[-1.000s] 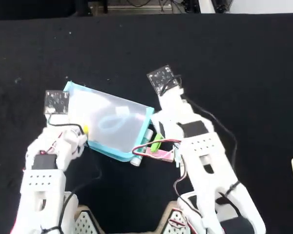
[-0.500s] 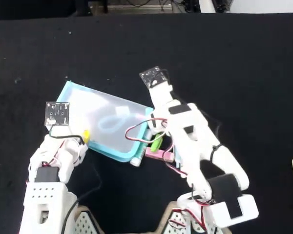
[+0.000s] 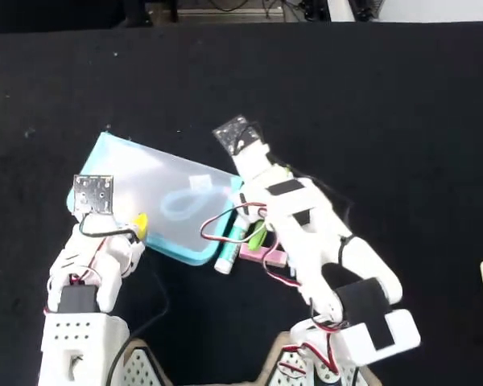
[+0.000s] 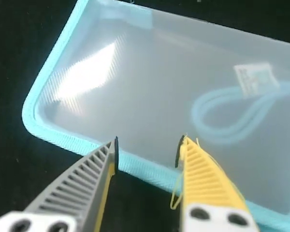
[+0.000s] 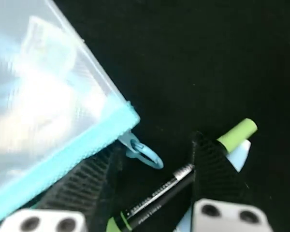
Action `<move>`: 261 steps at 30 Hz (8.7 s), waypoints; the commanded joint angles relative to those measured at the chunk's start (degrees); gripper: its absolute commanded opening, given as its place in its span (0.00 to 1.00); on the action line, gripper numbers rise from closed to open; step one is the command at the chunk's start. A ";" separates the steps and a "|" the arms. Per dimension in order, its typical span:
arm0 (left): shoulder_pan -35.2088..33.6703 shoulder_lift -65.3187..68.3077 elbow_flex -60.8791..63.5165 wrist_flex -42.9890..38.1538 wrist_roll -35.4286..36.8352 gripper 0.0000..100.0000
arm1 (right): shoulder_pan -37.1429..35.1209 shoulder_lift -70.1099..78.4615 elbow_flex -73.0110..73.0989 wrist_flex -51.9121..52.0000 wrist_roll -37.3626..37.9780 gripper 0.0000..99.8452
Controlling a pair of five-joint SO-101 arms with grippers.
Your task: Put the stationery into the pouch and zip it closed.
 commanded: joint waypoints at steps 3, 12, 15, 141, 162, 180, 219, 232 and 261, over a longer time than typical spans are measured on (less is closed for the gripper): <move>0.57 -1.85 -0.75 0.35 0.00 0.22 | -1.14 2.07 -3.38 2.81 1.14 0.18; 0.57 -1.76 -0.66 0.35 0.00 0.22 | 1.05 -2.51 -6.55 12.48 0.70 0.01; 0.57 -1.76 -0.66 0.35 0.00 0.22 | 1.76 -13.32 -4.62 17.05 -0.44 0.01; 0.66 -2.20 0.13 0.18 -0.09 0.22 | -1.14 -22.29 21.32 -8.79 13.80 0.16; 0.66 -2.20 0.22 0.00 -0.09 0.22 | 6.33 -43.56 13.58 16.09 2.29 0.01; 0.66 -2.20 0.31 -0.09 -0.09 0.22 | -0.70 -57.10 17.01 20.75 -3.34 0.13; 0.57 -2.20 0.48 0.26 -0.09 0.22 | 10.99 -24.75 1.01 29.27 24.35 0.20; 0.40 -2.20 0.48 0.26 -0.09 0.22 | 7.74 -29.76 6.20 30.77 46.59 0.21; 0.22 -2.20 0.48 0.26 -0.09 0.22 | -0.26 -35.91 2.95 19.69 19.08 0.01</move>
